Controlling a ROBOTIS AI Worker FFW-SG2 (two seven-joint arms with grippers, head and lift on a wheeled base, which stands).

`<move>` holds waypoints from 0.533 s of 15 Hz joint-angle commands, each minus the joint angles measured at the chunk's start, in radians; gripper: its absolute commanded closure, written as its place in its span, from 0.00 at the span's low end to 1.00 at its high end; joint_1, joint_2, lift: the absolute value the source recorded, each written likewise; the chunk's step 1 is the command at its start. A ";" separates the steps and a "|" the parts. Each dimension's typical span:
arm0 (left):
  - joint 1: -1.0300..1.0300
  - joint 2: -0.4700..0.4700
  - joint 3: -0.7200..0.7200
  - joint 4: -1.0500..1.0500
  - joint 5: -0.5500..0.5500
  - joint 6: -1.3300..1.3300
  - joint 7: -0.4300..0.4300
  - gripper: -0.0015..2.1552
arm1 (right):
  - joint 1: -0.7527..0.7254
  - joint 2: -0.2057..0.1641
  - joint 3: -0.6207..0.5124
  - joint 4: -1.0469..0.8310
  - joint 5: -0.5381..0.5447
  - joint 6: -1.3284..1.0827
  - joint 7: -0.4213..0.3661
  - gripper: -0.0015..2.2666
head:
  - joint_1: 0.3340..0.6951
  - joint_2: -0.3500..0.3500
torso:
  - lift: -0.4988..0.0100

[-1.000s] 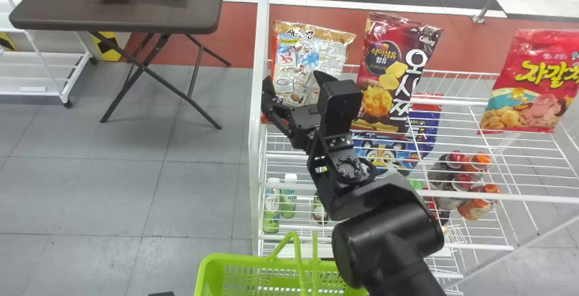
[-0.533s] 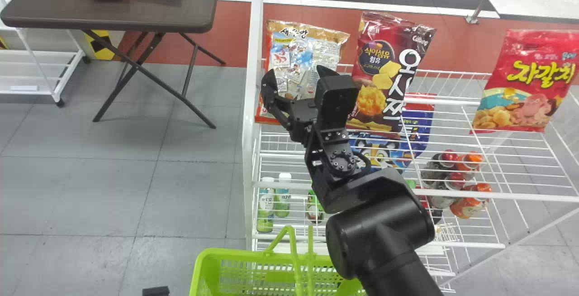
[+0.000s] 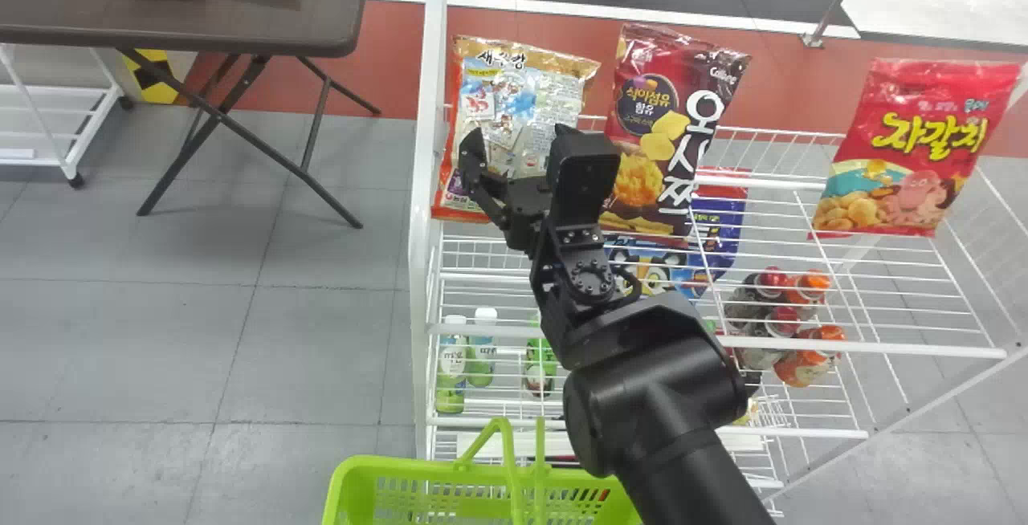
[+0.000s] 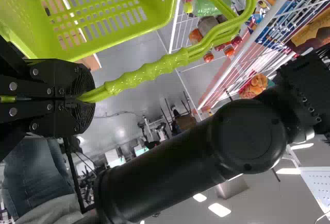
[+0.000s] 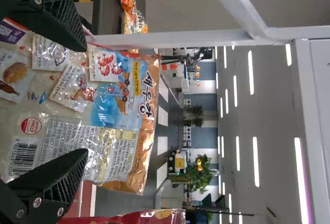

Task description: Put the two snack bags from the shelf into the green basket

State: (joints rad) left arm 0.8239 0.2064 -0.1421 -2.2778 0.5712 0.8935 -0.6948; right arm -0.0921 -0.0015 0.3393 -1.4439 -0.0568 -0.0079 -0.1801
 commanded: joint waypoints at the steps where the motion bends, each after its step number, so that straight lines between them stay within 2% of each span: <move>1: 0.007 0.001 -0.001 -0.002 -0.001 -0.001 0.000 0.88 | -0.026 0.002 -0.014 0.030 -0.026 0.010 0.019 0.06 | 1.00 0.30 | 0.96; 4: 0.009 0.001 -0.001 -0.002 -0.001 -0.001 -0.003 0.88 | -0.054 0.002 -0.011 0.059 -0.046 0.050 0.051 0.15 | 1.00 0.29 | 0.96; 5: 0.009 0.001 -0.001 0.000 -0.001 -0.004 -0.003 0.88 | -0.058 0.002 0.000 0.060 -0.044 0.066 0.054 0.25 | 1.00 0.30 | 0.96; 6: 0.009 0.001 -0.001 0.000 -0.001 -0.004 -0.003 0.88 | -0.061 0.002 0.007 0.059 -0.041 0.093 0.059 0.38 | 1.00 0.30 | 0.96; 7: 0.009 0.001 -0.001 0.000 -0.001 -0.008 -0.003 0.88 | -0.063 0.002 0.013 0.057 -0.040 0.112 0.059 0.60 | 1.00 0.31 | 0.96; 8: 0.009 0.001 0.001 0.001 -0.001 -0.008 -0.002 0.88 | -0.061 0.002 0.026 0.056 -0.043 0.127 0.054 0.79 | 1.00 0.32 | 0.96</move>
State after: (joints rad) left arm 0.8329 0.2071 -0.1426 -2.2779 0.5706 0.8869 -0.6979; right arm -0.1534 -0.0015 0.3512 -1.3859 -0.0987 0.0940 -0.1224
